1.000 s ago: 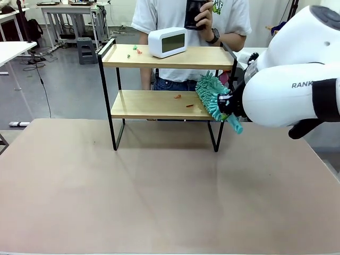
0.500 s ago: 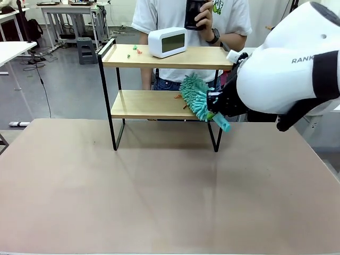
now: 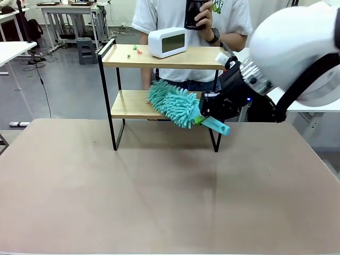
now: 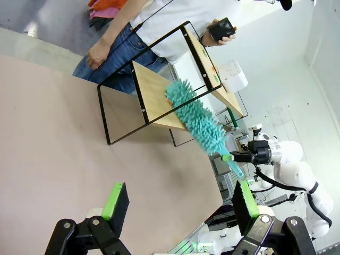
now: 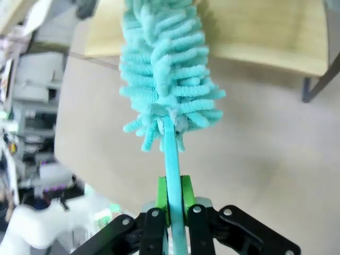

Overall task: Clean the shelf.
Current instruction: Clean the specific tier of the Shelf with the Duster once objects are removed.

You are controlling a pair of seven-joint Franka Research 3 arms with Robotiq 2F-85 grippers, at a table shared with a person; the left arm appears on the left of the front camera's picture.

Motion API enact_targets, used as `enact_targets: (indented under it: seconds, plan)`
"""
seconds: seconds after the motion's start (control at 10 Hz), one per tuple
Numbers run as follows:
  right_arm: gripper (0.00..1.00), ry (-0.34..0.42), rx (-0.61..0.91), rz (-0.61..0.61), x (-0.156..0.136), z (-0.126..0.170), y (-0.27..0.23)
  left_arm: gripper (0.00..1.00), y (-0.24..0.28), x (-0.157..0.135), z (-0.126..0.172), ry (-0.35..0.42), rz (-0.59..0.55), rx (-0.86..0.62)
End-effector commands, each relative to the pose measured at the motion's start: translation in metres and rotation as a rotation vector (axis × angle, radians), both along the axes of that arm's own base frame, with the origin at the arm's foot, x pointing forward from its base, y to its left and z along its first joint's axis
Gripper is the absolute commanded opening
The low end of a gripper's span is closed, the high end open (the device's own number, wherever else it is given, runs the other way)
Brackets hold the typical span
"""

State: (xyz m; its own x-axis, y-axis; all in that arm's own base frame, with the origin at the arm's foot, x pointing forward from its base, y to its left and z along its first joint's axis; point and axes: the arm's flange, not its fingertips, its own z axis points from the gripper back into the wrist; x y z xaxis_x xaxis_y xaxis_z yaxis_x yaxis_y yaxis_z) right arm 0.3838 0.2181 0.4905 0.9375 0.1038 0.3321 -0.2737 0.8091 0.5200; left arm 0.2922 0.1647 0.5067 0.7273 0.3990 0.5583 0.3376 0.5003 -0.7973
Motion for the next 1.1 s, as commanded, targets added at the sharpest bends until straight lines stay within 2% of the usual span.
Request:
enact_targets:
  seconds: [0.0, 0.2, 0.3, 0.5, 0.8, 1.0]
  plan:
    - [0.00, 0.075, 0.046, 0.306, -0.005, 0.002, -0.027, 1.00, -0.004, 0.000, 0.000, -0.031, 0.000, -0.011]
    - [0.00, 0.124, 0.140, 0.535, -0.020, 0.003, -0.037, 1.00, -0.004, 0.000, 0.000, -0.031, 0.000, -0.011]
    - [0.00, 0.122, 0.161, 0.621, -0.026, 0.005, -0.045, 1.00, -0.004, 0.000, 0.000, -0.031, 0.000, -0.011]
    - [0.00, 0.108, 0.226, 0.628, -0.030, 0.014, -0.064, 1.00, -0.004, 0.000, 0.000, -0.031, 0.000, -0.011]
    - [0.00, 0.136, 0.285, 0.613, -0.030, 0.012, -0.083, 1.00, -0.004, 0.000, 0.000, -0.031, 0.000, -0.011]
    - [0.00, 0.104, 0.284, 0.633, -0.036, 0.017, -0.107, 1.00, -0.004, 0.000, 0.000, -0.031, 0.000, -0.011]
